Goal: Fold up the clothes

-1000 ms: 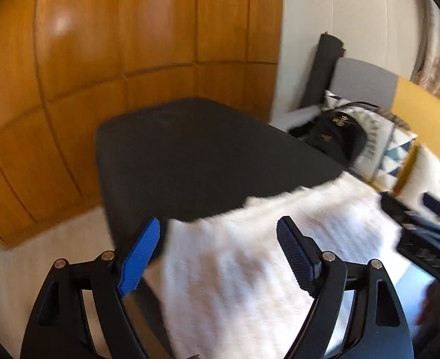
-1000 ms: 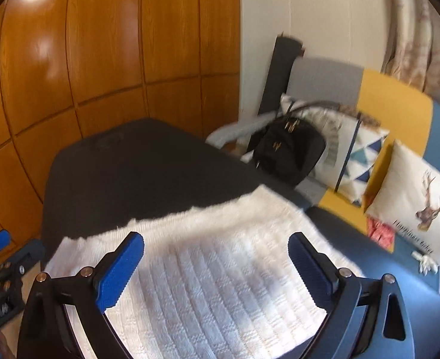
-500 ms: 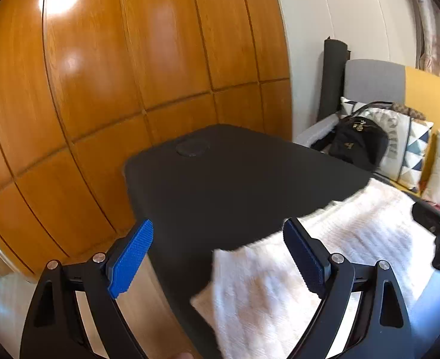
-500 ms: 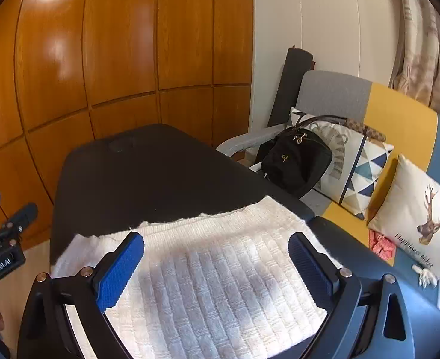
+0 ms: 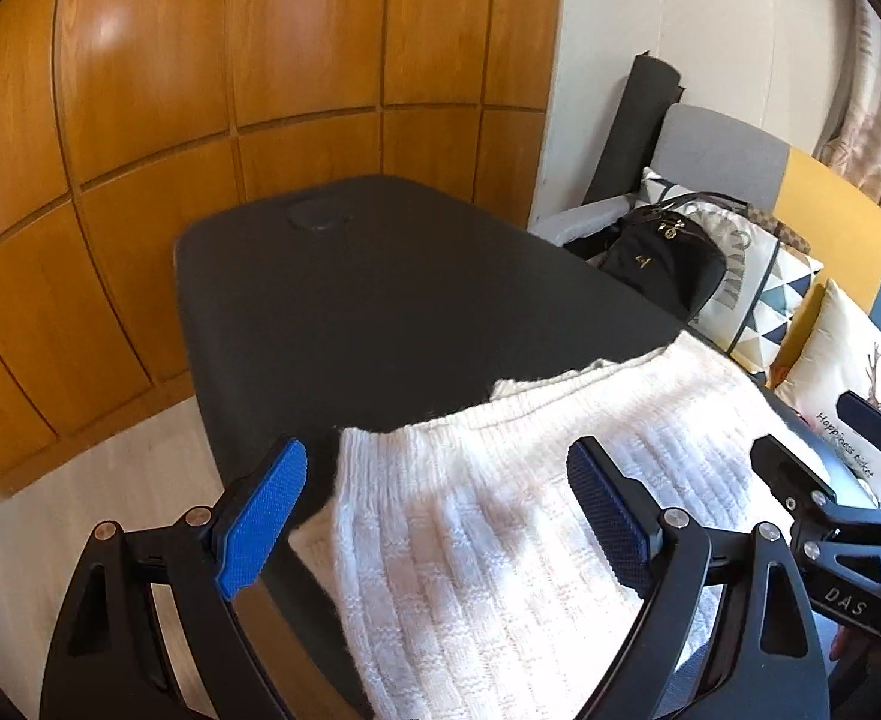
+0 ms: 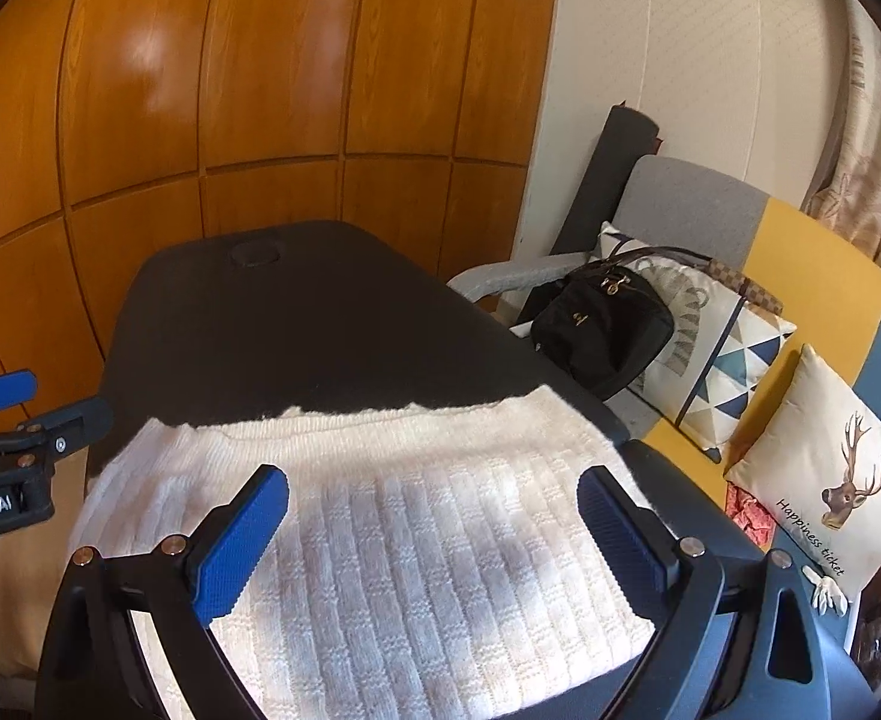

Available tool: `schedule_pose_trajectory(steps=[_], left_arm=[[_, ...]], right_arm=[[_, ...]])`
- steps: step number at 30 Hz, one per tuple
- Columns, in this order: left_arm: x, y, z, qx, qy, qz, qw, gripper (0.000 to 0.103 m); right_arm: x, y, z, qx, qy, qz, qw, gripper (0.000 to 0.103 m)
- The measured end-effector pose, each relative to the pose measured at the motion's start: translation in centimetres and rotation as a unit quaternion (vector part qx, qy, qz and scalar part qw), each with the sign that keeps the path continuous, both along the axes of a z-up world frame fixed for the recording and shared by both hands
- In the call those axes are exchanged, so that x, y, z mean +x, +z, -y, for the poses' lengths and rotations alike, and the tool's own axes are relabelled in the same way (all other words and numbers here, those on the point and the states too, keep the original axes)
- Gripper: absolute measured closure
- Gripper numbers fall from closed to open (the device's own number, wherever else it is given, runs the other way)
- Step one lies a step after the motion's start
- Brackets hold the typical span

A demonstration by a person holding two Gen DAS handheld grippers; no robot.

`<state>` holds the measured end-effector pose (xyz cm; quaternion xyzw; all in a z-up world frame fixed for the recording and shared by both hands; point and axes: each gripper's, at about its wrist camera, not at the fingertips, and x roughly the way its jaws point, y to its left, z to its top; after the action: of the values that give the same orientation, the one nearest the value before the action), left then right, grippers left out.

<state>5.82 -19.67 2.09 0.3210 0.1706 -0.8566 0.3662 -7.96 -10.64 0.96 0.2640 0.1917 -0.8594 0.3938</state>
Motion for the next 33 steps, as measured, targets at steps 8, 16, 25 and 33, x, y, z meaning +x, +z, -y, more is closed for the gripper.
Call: schedule_pose_trajectory(steps=[8, 16, 25, 33], left_arm=[[0.0, -0.5, 0.5, 0.003, 0.008, 0.005, 1.0, 0.012], [-0.3, -0.6, 0.5, -0.005, 0.003, 0.013, 0.9999, 0.012], [0.1, -0.5, 1.2, 0.017, 0.0, -0.005, 0.9998, 0.012], [0.1, -0.3, 0.9, -0.001, 0.004, -0.002, 1.0, 0.012]], right_arm=[[0.4, -1.0, 0.2, 0.017, 0.009, 0.001, 1.0, 0.004], [0.6, -1.4, 0.1, 0.023, 0.016, 0.002, 1.0, 0.004], [0.7, -1.5, -0.1, 0.023, 0.009, -0.001, 1.0, 0.004], [0.7, -1.3, -0.4, 0.017, 0.009, 0.001, 1.0, 0.004]])
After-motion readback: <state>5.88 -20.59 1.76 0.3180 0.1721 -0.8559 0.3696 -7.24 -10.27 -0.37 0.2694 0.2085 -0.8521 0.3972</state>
